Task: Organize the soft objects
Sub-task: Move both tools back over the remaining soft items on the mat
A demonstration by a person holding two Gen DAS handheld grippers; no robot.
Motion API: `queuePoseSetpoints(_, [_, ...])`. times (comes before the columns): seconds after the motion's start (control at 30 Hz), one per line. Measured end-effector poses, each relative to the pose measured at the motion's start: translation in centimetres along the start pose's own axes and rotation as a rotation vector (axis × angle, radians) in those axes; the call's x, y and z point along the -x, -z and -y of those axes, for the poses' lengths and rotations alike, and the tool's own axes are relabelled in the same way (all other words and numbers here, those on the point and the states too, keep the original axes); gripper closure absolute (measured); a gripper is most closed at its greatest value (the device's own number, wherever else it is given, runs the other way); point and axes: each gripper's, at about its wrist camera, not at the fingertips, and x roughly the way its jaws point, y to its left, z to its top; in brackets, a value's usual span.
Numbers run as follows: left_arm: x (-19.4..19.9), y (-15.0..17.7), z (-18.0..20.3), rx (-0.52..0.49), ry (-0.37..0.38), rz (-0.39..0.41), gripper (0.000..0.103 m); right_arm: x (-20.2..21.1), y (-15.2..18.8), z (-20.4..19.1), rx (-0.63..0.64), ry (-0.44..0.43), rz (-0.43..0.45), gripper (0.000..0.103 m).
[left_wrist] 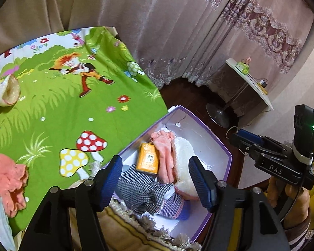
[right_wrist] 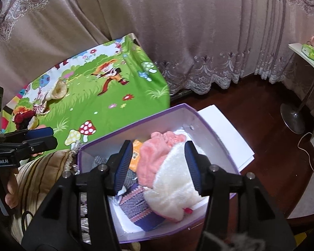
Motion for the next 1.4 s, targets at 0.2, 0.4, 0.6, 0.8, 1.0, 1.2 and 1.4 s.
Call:
queuePoseSetpoints(0.2, [2.1,0.8,-2.7,0.056,-0.034,0.036,0.036,-0.2,-0.3,-2.8,0.053,-0.032,-0.005,0.047])
queuePoseSetpoints(0.4, [4.5,2.5,-6.7,0.153,-0.075,0.069,0.036,-0.9,-0.5,-5.4,0.084,-0.097,-0.022,0.039])
queuePoseSetpoints(0.6, [7.6,4.5,-10.8,0.251,-0.135,0.101,0.036,-1.8,-0.5,-8.4,0.133,-0.143,-0.044,0.036])
queuePoseSetpoints(0.8, [11.0,7.7,-15.0,0.360,-0.204,0.113,0.035,-2.8,-0.1,-11.1,0.187,-0.191,-0.074,0.032])
queuePoseSetpoints(1.0, [14.8,11.8,-19.7,0.527,-0.254,0.138,0.034,-3.7,0.2,-12.9,0.210,-0.227,-0.099,0.030])
queuePoseSetpoints(1.2, [17.5,15.4,-22.5,0.653,-0.269,0.133,0.033,-4.4,0.1,-15.2,0.252,-0.259,-0.110,0.029])
queuePoseSetpoints(1.4, [17.9,17.2,-23.5,0.779,-0.180,0.103,0.033,-5.0,0.3,-18.2,0.311,-0.302,-0.120,0.026])
